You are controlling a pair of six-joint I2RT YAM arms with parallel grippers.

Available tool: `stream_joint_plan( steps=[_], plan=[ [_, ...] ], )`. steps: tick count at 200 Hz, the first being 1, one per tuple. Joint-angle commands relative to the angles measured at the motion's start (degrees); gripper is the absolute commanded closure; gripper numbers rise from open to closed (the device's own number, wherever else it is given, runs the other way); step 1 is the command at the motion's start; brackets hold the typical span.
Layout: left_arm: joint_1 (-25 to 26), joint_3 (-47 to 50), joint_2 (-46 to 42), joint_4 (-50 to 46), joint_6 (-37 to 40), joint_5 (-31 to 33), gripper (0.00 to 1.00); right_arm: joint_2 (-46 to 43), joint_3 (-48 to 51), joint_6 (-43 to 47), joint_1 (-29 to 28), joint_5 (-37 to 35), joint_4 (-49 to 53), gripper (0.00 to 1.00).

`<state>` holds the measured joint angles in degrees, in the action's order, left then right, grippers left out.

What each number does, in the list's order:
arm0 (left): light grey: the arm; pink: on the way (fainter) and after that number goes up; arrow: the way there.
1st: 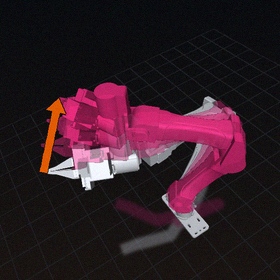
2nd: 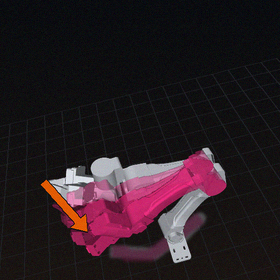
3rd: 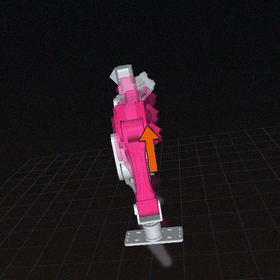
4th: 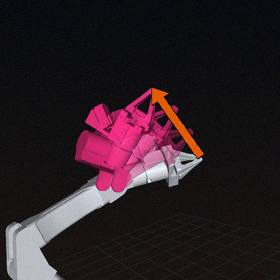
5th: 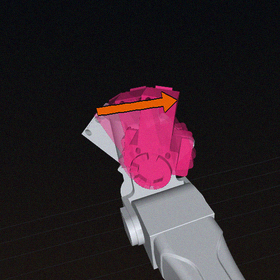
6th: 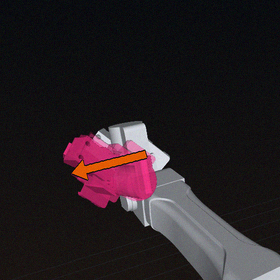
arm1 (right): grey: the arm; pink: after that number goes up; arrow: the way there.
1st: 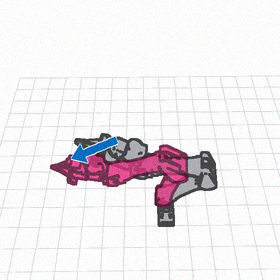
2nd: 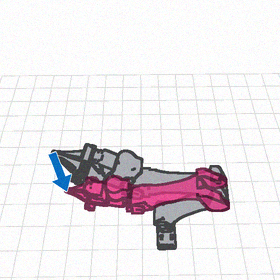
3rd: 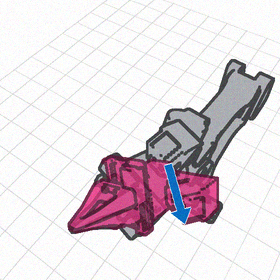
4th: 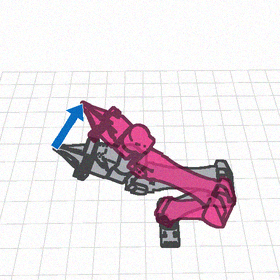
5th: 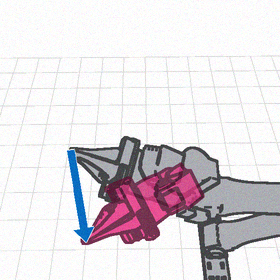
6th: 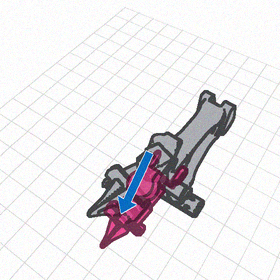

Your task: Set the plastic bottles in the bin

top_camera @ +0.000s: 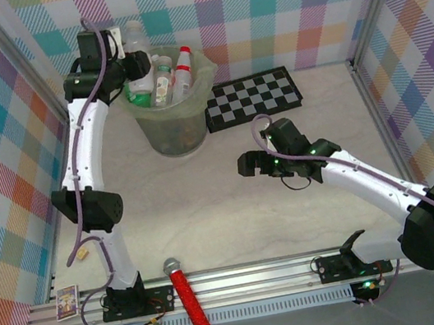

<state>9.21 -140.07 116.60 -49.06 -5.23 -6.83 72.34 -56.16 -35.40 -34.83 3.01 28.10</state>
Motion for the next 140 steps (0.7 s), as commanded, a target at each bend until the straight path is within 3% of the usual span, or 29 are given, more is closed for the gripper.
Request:
stream_joint_plan(
  steps=[1,64,98,140],
  plan=[
    [-1.1,-1.4,2.1,-6.3,1.9,0.0,0.56,-1.8,0.2,-0.4,0.4,-0.2,0.4,0.01],
    [-1.0,-1.4,6.3,-13.5,4.6,-7.0,0.62,-1.8,0.3,-0.3,0.4,-0.5,0.3,0.01],
    [-1.0,1.8,7.2,-12.2,3.1,-11.8,0.64,-1.8,0.2,-0.4,0.4,-0.4,0.1,0.01],
    [-1.1,5.4,5.7,-10.6,1.9,-9.7,0.62,-1.6,-0.3,-0.2,0.4,0.0,-0.1,0.01]
  ],
)
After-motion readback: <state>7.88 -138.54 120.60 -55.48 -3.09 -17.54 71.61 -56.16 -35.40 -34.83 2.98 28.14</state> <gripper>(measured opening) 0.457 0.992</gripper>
